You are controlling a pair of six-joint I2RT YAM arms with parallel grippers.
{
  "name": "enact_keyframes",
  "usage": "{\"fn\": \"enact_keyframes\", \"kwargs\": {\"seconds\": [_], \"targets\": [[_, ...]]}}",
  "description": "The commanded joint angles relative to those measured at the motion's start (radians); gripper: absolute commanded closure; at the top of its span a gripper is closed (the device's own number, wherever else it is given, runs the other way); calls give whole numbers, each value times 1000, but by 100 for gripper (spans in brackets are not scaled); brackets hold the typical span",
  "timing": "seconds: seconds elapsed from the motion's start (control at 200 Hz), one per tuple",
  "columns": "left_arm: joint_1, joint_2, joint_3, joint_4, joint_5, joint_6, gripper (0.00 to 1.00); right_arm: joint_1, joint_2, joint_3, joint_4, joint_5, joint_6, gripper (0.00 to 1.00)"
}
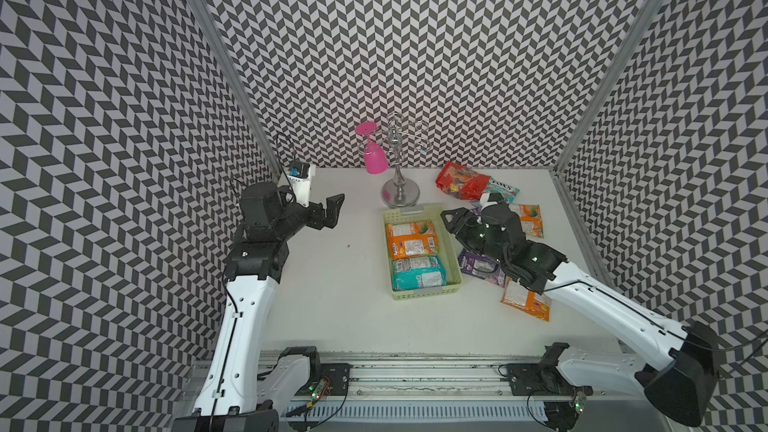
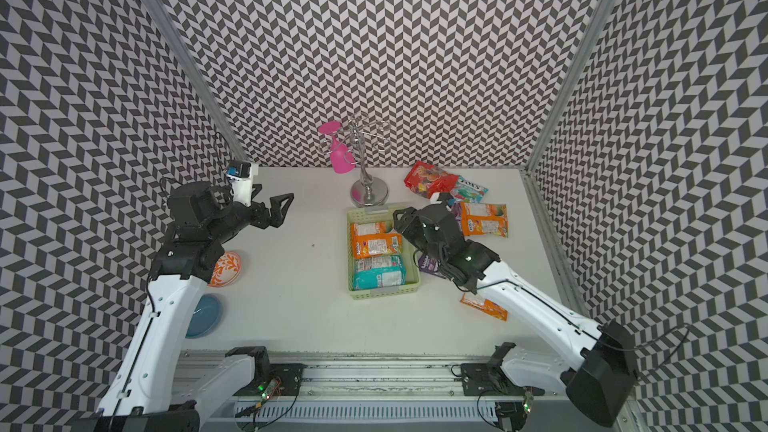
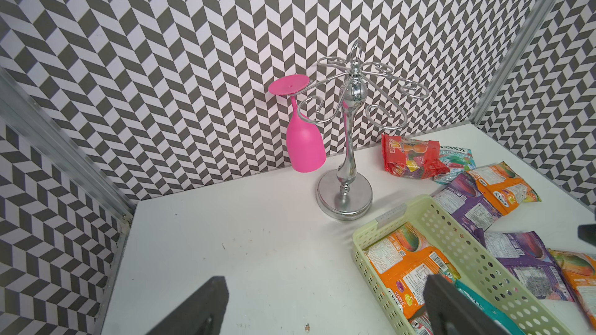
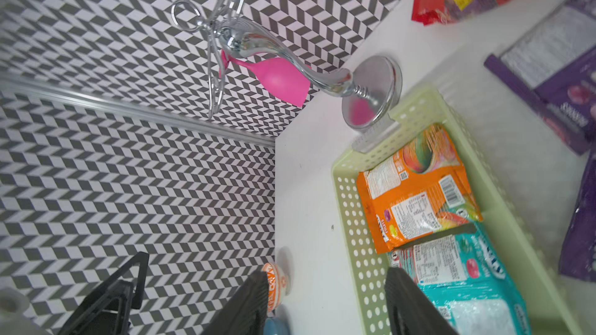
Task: Put the candies in the basket
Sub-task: Pick up the candy at the center of the board.
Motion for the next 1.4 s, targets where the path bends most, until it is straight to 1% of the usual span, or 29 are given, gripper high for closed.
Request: {"fn": "enact_keyframes", "kwargs": {"seconds": [0.0,0.08,0.175,0.245,0.285,0.325,0.36,0.406,0.461,0.571,0.656,0.751,0.856,1.036,1.322,1.392], "targets": [[12,-1,-20,34,34,-11,1,-82,-9,0,-64,-60,-255,38],[13,-1,-32,38,46,-8,1,-164,-4,-9,-97,-128,-336,38],[14,-2,-48,48,53,-7,1,-226,16,-11,-131,-181,-492,36],[13,-1,-56,51,58,-7,1,-257,41,-3,-174,-171,-596,34],[13,0,-58,51,59,-8,1,-267,62,-1,-203,-159,-623,34],[14,0,-61,52,59,-8,1,-276,82,1,-230,-114,-654,34],[13,-1,-64,56,61,-10,1,-283,100,4,-251,-93,-650,34],[12,-1,-68,59,67,-12,1,-284,128,8,-284,-48,-608,34],[12,-1,-72,64,74,-16,1,-284,164,18,-317,-35,-583,34],[14,3,-70,64,73,-16,1,-284,264,65,-376,-73,-521,37],[12,-1,-73,67,77,-18,1,-284,340,83,-367,-129,-499,43],[12,2,-64,58,76,-16,1,-283,406,105,-342,-158,-477,50],[12,1,-61,55,71,-17,1,-283,460,129,-325,-160,-465,53],[11,6,-55,51,70,-15,1,-283,549,173,-323,-140,-464,54],[7,10,-48,47,67,-13,1,-272,625,189,-308,-138,-460,64],[7,10,-58,57,73,-14,1,-272,636,185,-300,-137,-462,68]]}}
